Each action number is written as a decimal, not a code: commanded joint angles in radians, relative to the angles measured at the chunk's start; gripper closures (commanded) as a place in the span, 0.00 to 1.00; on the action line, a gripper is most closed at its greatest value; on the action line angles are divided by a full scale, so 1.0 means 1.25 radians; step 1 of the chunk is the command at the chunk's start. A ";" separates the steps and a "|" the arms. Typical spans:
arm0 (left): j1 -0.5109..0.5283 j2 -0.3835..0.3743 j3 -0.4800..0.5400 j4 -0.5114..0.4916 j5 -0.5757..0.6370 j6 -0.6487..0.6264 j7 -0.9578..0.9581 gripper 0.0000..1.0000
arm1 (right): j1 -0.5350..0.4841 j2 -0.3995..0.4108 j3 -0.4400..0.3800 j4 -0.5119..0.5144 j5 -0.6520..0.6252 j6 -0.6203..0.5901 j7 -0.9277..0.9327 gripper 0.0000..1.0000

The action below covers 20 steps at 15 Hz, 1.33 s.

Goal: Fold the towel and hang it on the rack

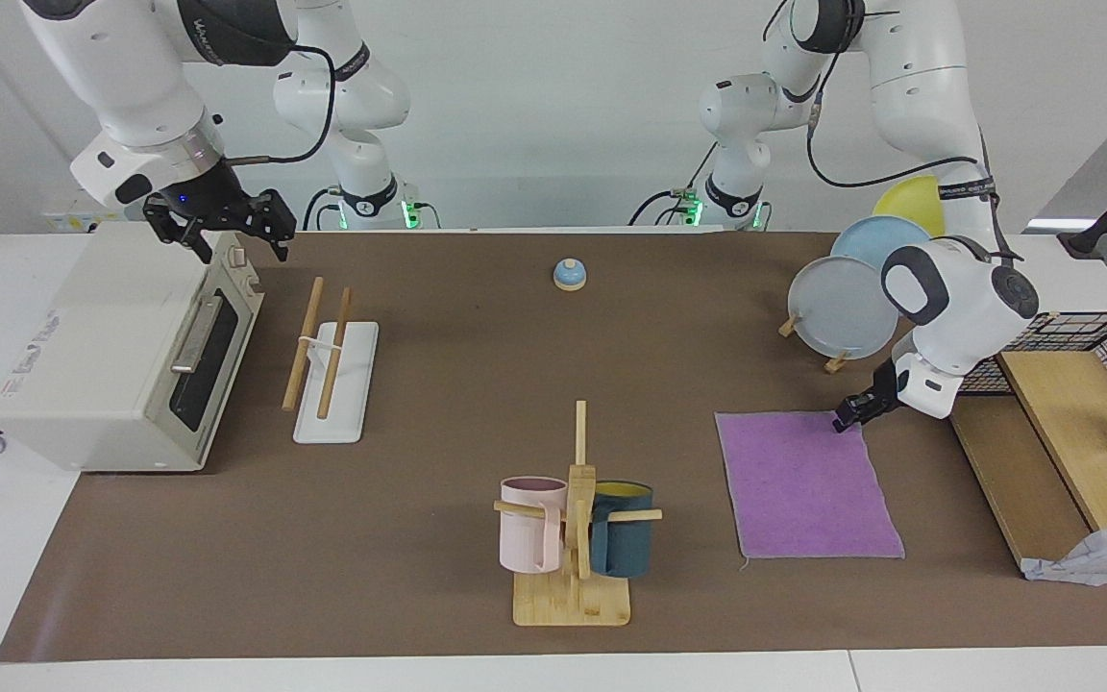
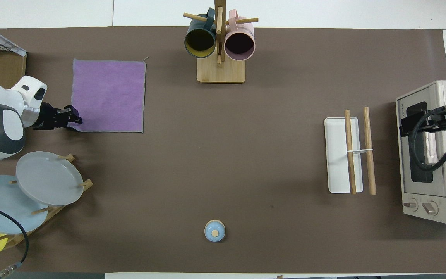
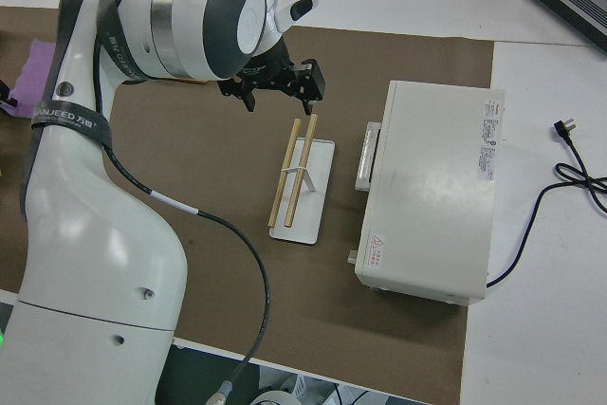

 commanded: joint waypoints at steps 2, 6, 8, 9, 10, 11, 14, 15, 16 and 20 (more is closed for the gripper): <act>-0.001 0.013 -0.001 0.017 -0.010 -0.009 0.000 0.57 | -0.013 -0.011 0.006 -0.009 0.017 0.000 -0.009 0.00; -0.001 0.013 -0.001 0.013 -0.009 -0.005 0.000 0.90 | -0.013 -0.011 0.005 -0.009 0.017 0.001 -0.009 0.00; 0.001 0.013 -0.001 0.016 -0.006 -0.009 0.006 1.00 | -0.015 -0.011 0.006 -0.009 0.017 0.000 -0.009 0.00; 0.001 0.013 -0.001 0.017 -0.003 -0.009 0.006 1.00 | -0.013 -0.011 0.006 -0.009 0.017 0.000 -0.009 0.00; -0.001 0.013 -0.001 0.018 -0.002 -0.009 0.007 1.00 | -0.013 -0.011 0.006 -0.009 0.017 0.000 -0.009 0.00; -0.004 0.013 0.000 0.019 0.004 -0.011 0.010 1.00 | -0.013 -0.011 0.006 -0.009 0.017 0.000 -0.009 0.00; -0.010 0.013 -0.001 0.028 0.036 -0.020 0.008 1.00 | -0.013 -0.011 0.006 -0.009 0.017 0.000 -0.009 0.00; -0.011 0.013 -0.001 0.034 0.056 -0.028 0.010 1.00 | -0.013 -0.011 0.006 -0.009 0.017 0.001 -0.009 0.00; -0.022 0.011 -0.003 0.052 0.080 -0.052 0.010 1.00 | -0.013 -0.011 0.006 -0.009 0.017 0.000 -0.009 0.00; -0.138 -0.003 -0.006 0.152 0.185 -0.195 0.002 1.00 | -0.013 -0.011 0.006 -0.009 0.017 0.000 -0.009 0.00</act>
